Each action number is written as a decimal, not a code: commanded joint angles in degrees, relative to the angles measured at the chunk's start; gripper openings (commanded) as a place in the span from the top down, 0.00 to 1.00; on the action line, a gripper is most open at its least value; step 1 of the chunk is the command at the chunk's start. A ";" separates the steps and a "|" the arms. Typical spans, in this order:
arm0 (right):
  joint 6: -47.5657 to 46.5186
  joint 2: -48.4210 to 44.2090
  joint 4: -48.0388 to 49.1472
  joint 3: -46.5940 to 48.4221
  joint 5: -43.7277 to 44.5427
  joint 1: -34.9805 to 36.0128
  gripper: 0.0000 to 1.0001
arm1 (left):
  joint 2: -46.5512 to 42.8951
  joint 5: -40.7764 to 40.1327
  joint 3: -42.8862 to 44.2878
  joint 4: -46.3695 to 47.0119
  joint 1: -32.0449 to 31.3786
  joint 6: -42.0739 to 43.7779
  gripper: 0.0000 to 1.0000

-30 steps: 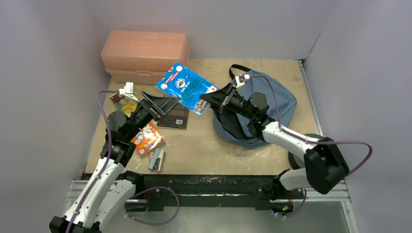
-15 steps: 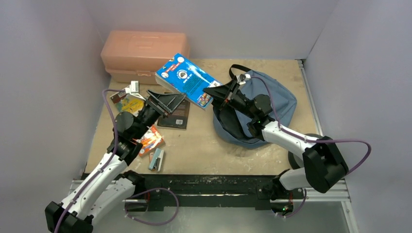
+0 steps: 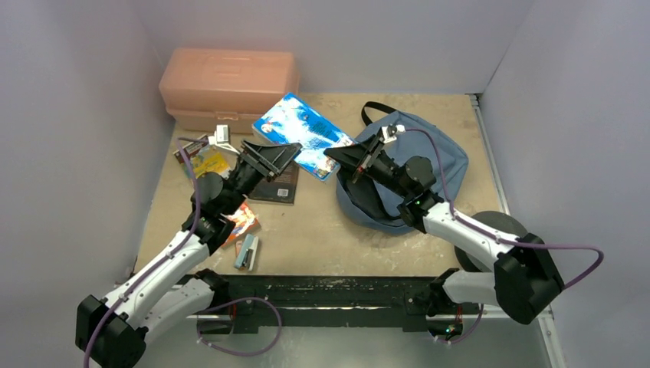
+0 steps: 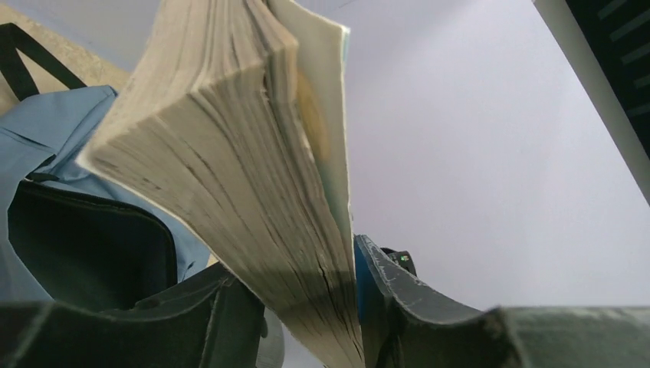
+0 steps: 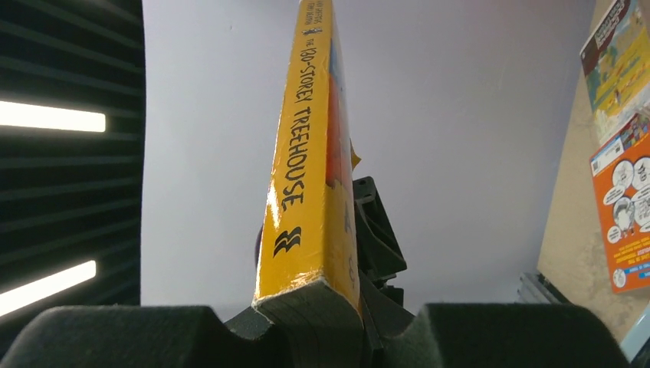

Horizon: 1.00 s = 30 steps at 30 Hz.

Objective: Pack the student bag
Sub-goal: Pick up the book from the center of the board, then place the book in the student bag.

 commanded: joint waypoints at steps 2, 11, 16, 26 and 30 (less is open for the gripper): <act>-7.11 -3.64 -1.30 -0.48 4.59 1.13 1.00 | 1.34 -2.71 -0.51 5.74 -0.40 -0.61 0.63; -40.62 -5.61 -41.46 10.93 11.10 1.61 0.22 | -7.14 -14.33 3.49 -26.03 -0.42 5.98 1.00; -70.07 -5.93 -69.74 17.26 32.11 3.99 0.07 | -11.06 -28.07 12.29 -59.87 -0.38 12.90 1.00; -71.97 14.22 -98.20 28.10 87.18 22.28 0.03 | -11.71 -8.06 9.72 -58.74 -0.26 15.22 1.00; -66.48 19.69 -102.50 31.32 94.11 22.15 0.01 | -10.08 1.69 5.58 -51.29 -0.30 12.07 1.00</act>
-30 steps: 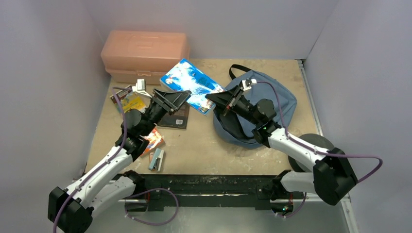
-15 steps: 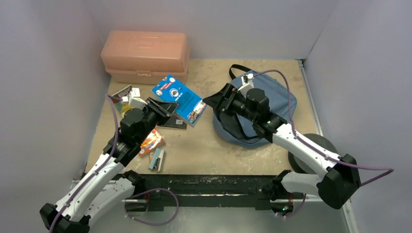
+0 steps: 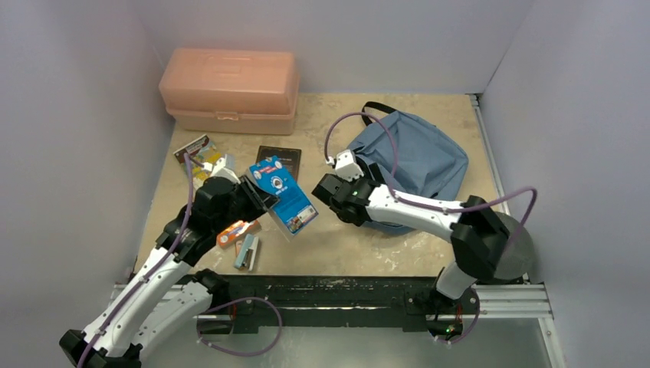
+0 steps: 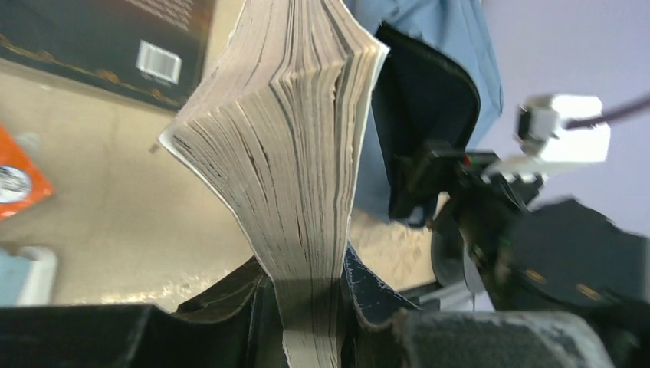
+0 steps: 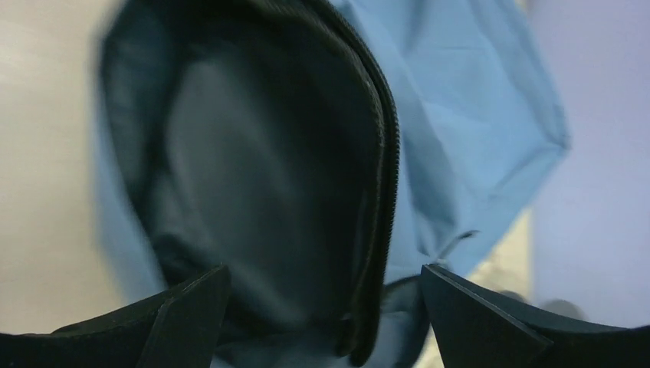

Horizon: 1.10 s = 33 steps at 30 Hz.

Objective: Pack the student bag
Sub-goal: Place the book in the student bag.

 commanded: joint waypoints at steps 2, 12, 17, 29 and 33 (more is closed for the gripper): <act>0.94 1.63 -7.47 2.71 17.65 -1.15 0.02 | 1.61 14.88 -3.12 12.38 -0.07 -3.82 1.00; -18.07 -6.98 10.76 2.42 -6.11 -9.20 1.00 | 7.36 24.46 -12.70 38.19 -0.46 -16.30 1.00; -18.95 -7.49 2.87 10.84 -13.23 -9.59 1.00 | 14.22 20.94 -10.19 42.61 -1.88 -20.44 1.00; -19.05 -7.99 2.39 18.50 -17.35 -11.77 1.00 | 33.20 16.66 0.28 49.01 -10.26 -21.99 1.00; -18.45 -8.11 3.10 18.74 -17.84 -12.07 1.00 | 37.65 14.43 0.76 53.64 -10.83 -22.42 1.00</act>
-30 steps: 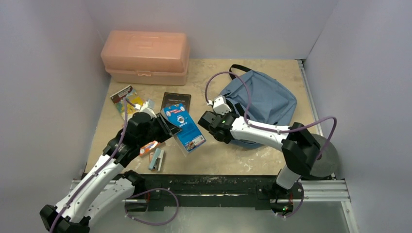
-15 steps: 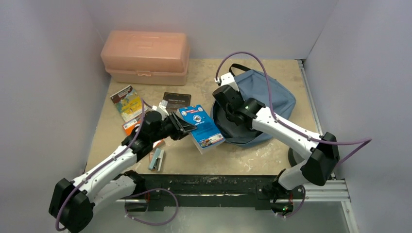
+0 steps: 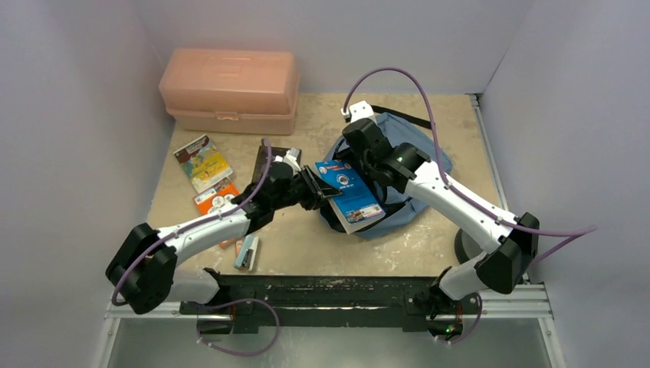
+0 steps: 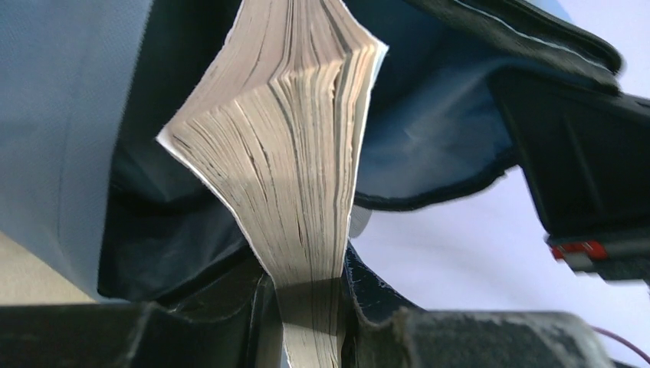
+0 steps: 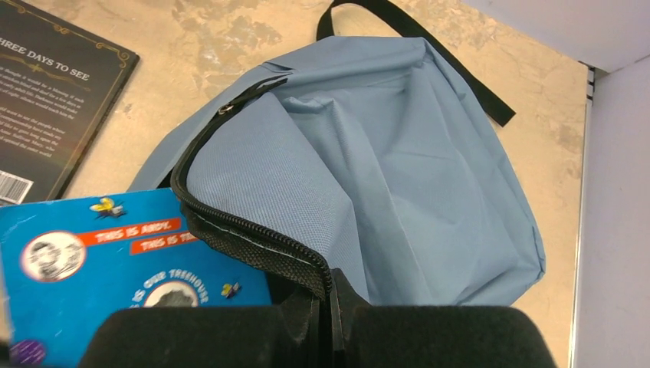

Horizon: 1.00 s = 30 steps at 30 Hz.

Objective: Pack the student bag
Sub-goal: Place the book in the student bag.

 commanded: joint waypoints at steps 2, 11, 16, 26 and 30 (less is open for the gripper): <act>0.34 -2.23 3.20 3.95 -1.39 -0.57 1.00 | 6.11 -1.43 4.64 12.56 -0.53 -2.09 1.00; 0.94 -2.83 4.43 5.04 -3.81 -0.84 1.00 | 13.09 -7.60 6.90 14.15 -2.61 0.77 1.00; 2.42 -3.55 4.62 3.75 -9.84 -0.76 1.00 | 22.57 -12.24 7.96 32.51 -2.56 0.05 1.00; 3.04 -3.91 2.82 6.16 -11.87 -0.82 1.00 | 38.42 -20.36 20.80 41.60 -4.81 -2.58 1.00; 2.87 -3.87 2.57 7.34 -11.16 -0.93 1.00 | 42.55 -23.00 26.67 32.03 -5.67 -4.53 1.00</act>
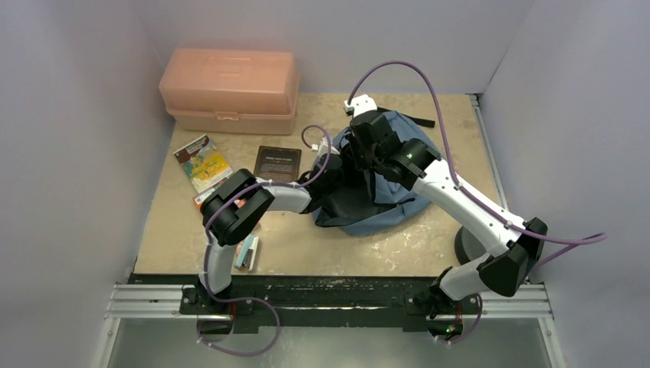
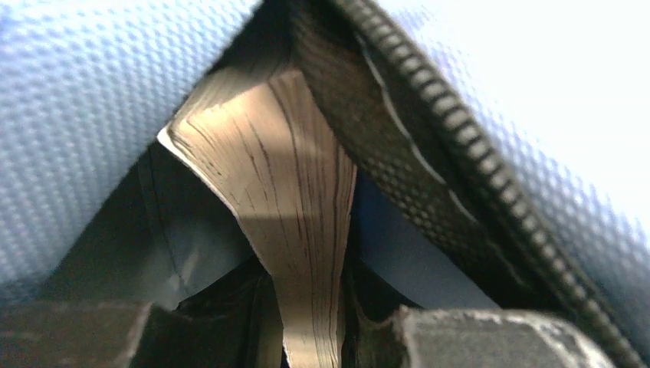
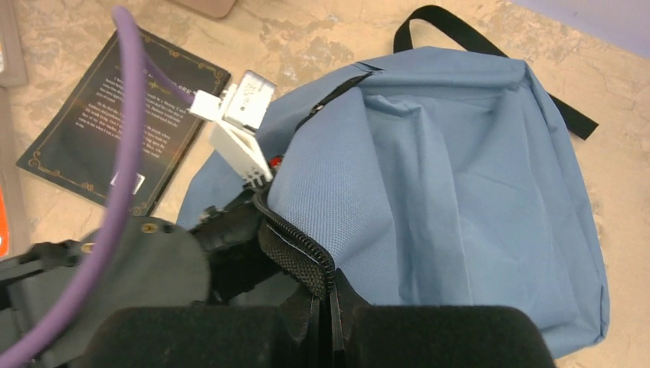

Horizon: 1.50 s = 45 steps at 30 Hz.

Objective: Pack the student bag
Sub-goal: Place the book in the student bag.

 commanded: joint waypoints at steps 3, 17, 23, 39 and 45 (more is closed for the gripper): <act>0.04 -2.67 2.80 4.40 2.82 -0.30 1.00 | 5.33 -6.66 10.87 -2.41 -1.11 -2.82 1.00; -5.91 -3.66 9.55 -2.25 -0.50 -8.90 1.00 | 6.00 12.47 17.23 -15.33 0.85 8.83 1.00; -7.03 -3.04 9.90 -0.71 -6.57 -8.87 1.00 | 12.23 18.06 27.14 -16.76 1.23 6.34 1.00; -8.96 -2.69 9.12 0.07 6.11 -10.07 1.00 | 3.06 15.89 24.55 -39.26 5.22 15.60 0.10; -7.73 -2.57 8.60 0.09 4.63 -10.14 1.00 | -0.28 15.78 17.82 -34.37 4.60 16.00 0.30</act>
